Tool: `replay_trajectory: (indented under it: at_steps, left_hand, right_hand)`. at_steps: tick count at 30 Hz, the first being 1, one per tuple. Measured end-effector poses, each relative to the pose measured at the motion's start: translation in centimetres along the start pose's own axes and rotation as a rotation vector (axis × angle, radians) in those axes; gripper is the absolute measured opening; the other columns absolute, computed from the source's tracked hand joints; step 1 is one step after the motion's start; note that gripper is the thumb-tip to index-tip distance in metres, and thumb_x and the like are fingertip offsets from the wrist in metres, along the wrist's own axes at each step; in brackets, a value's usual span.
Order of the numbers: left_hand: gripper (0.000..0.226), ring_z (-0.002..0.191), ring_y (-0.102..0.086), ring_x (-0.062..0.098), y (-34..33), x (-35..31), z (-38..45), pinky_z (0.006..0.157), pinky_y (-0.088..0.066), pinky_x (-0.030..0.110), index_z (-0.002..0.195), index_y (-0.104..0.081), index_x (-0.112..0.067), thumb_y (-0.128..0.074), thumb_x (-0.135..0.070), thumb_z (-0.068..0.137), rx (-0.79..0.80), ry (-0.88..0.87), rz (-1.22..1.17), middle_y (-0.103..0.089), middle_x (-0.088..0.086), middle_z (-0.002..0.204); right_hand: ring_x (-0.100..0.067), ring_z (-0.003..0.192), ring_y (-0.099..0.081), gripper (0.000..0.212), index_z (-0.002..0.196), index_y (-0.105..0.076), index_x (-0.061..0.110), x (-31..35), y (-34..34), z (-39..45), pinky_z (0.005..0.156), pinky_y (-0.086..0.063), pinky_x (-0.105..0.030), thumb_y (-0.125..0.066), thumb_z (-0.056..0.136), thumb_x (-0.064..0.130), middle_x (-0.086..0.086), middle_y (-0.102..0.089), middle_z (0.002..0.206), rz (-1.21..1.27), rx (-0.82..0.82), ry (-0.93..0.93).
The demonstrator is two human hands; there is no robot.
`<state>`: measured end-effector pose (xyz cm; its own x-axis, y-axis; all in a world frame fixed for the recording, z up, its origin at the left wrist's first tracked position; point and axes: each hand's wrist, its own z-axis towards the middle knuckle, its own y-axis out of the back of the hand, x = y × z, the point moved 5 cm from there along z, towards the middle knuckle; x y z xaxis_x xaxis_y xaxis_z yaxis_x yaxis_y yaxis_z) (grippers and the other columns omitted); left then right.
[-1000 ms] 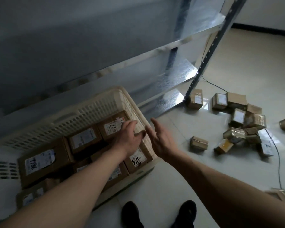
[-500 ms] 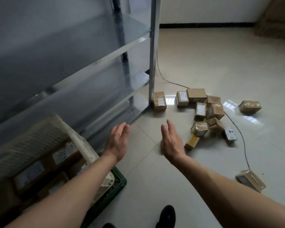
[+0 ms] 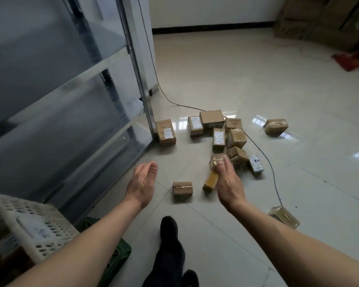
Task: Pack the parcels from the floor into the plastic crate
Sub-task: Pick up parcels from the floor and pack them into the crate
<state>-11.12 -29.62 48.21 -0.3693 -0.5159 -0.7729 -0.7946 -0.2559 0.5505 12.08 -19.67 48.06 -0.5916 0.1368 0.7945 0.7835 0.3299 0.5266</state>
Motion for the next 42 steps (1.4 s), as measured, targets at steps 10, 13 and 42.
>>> replay_trajectory:
  at_steps: [10, 13, 42]
  left_hand:
    - [0.075, 0.134, -0.041, 0.022, -4.4, -4.1, 12.3, 0.109, -0.026, 0.027, 0.142, -0.047, -0.013, -0.021, -0.062, 0.091, 0.114, -0.004, 0.069, -0.042, 0.009, 0.147]
    - [0.075, 0.135, -0.039, 0.022, -5.6, -6.0, 15.6, 0.11, -0.026, 0.029, 0.141, -0.047, -0.014, -0.021, -0.061, 0.09, 0.163, -0.023, 0.114, -0.041, 0.009, 0.147]
    - [0.052, 0.136, -0.038, 0.019, -35.9, -9.2, 34.6, 0.105, -0.023, 0.022, 0.141, -0.048, -0.017, -0.03, -0.047, 0.102, 0.168, 0.348, 0.086, -0.044, 0.007, 0.146]
  right_hand:
    - [-0.025, 0.145, -0.034, 0.07, 0.156, -0.028, 0.024, -0.9, 4.4, 11.4, 0.113, -0.027, -0.035, -0.023, 0.097, 0.061, -0.003, -0.036, 0.159, -0.042, -0.1, -0.109]
    - [-0.024, 0.147, -0.03, 0.065, 0.157, -0.025, 0.021, -1.6, 5.8, 14.0, 0.116, -0.024, -0.035, -0.023, 0.102, 0.056, -0.004, -0.032, 0.161, -0.044, -0.137, -0.152]
    - [-0.025, 0.144, -0.034, 0.061, 0.156, -0.028, 0.024, -20.8, 9.8, 44.5, 0.114, -0.027, -0.039, -0.028, 0.103, 0.054, -0.003, -0.037, 0.158, -0.203, 0.285, -0.268]
